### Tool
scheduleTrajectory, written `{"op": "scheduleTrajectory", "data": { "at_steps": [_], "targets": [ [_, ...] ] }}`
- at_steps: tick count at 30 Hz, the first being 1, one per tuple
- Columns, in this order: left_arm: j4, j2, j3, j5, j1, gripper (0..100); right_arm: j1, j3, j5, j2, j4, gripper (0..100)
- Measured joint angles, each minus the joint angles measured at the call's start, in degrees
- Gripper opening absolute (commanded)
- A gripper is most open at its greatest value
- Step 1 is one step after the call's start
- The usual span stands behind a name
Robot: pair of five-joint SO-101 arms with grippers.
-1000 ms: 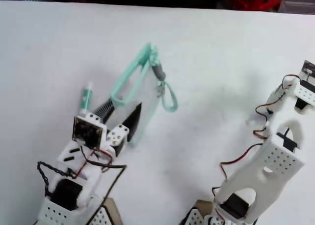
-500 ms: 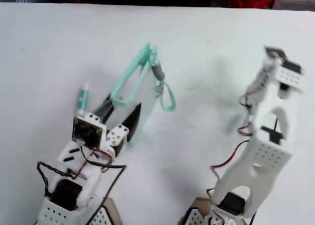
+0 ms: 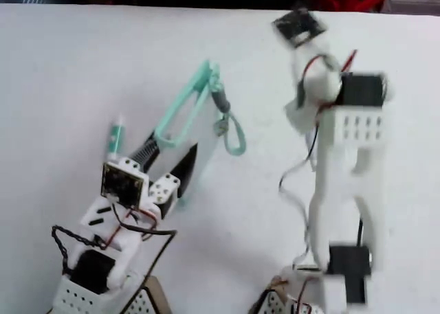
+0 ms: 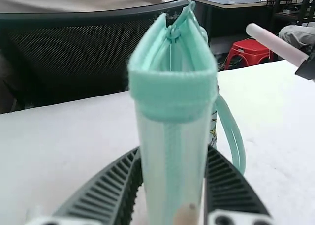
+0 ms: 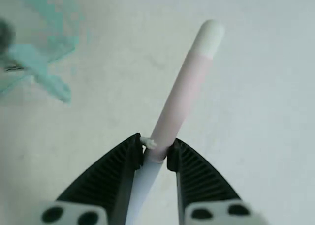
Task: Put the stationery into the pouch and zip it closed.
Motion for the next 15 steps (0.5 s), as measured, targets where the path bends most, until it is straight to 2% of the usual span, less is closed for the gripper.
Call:
{"op": "scheduleTrajectory", "data": {
  "at_steps": [4,9,15],
  "targets": [
    [0.0,0.0,0.0,0.0,0.0,19,-10.0,4.5,6.5,-12.0,0.1,1.8],
    [0.0,0.0,0.0,-0.1,0.0,19,-23.0,2.5,6.8,-19.1,-1.8,1.8],
    [0.0,0.0,0.0,-0.1,0.0,19,-25.8,-1.8,-7.6,-20.0,-16.3,1.8]
  ]
}}
